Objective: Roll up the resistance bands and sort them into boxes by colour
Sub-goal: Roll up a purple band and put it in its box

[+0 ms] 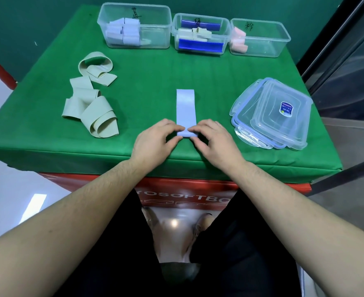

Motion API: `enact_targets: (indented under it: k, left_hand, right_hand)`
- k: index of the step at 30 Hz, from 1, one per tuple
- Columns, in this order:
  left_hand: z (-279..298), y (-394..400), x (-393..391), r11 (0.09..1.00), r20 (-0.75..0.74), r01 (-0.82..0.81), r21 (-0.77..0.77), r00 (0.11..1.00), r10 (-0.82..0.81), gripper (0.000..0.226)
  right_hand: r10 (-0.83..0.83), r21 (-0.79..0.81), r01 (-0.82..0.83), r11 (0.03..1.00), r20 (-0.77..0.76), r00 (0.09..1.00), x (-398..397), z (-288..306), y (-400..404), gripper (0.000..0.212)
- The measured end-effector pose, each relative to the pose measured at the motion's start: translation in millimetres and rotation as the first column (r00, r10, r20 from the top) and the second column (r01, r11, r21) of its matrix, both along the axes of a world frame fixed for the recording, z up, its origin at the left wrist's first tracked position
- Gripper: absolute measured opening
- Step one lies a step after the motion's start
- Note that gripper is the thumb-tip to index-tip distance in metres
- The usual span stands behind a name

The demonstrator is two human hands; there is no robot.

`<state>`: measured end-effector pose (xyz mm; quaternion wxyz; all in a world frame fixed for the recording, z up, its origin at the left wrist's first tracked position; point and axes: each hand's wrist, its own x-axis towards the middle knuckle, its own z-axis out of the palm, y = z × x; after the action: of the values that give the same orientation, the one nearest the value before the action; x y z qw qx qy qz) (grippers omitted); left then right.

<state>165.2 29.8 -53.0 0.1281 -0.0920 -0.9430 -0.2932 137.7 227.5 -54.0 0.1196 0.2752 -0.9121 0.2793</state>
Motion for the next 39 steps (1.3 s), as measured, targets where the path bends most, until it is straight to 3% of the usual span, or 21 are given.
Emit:
enact_targets:
  k: [3, 13, 19, 25, 35, 39]
  left_hand:
    - [-3, 0, 8, 0.997, -0.034, 0.026, 0.079, 0.999, -0.024, 0.019]
    - [-14, 1, 35, 0.990, -0.142, 0.090, 0.108, 0.987, -0.074, 0.014]
    - [-17, 0, 32, 0.992, -0.117, 0.097, 0.079, 0.989, -0.087, 0.016]
    - [-12, -1, 30, 0.995, -0.091, 0.095, 0.036, 0.992, -0.091, 0.020]
    - [-8, 0, 27, 0.998, -0.074, 0.057, 0.025, 0.996, -0.055, 0.019]
    - [-8, -2, 22, 0.999, -0.048, 0.054, 0.006, 0.997, -0.054, 0.021]
  right_hand:
    - [0.012, 0.014, -0.011, 1.000, -0.033, 0.999, 8, -1, 2, 0.022]
    - [0.027, 0.009, -0.026, 1.000, -0.119, 0.992, 35, -9, 10, 0.020]
    - [-0.017, 0.020, 0.018, 1.000, -0.079, 0.997, 36, -10, 8, 0.024]
    - [-0.032, 0.043, 0.038, 0.998, -0.137, 0.990, 35, -2, 5, 0.023]
    - [-0.053, 0.050, 0.054, 0.997, -0.020, 0.998, 27, 0, 1, 0.023]
    - [-0.071, 0.073, 0.074, 0.995, -0.039, 0.997, 26, 3, -1, 0.024]
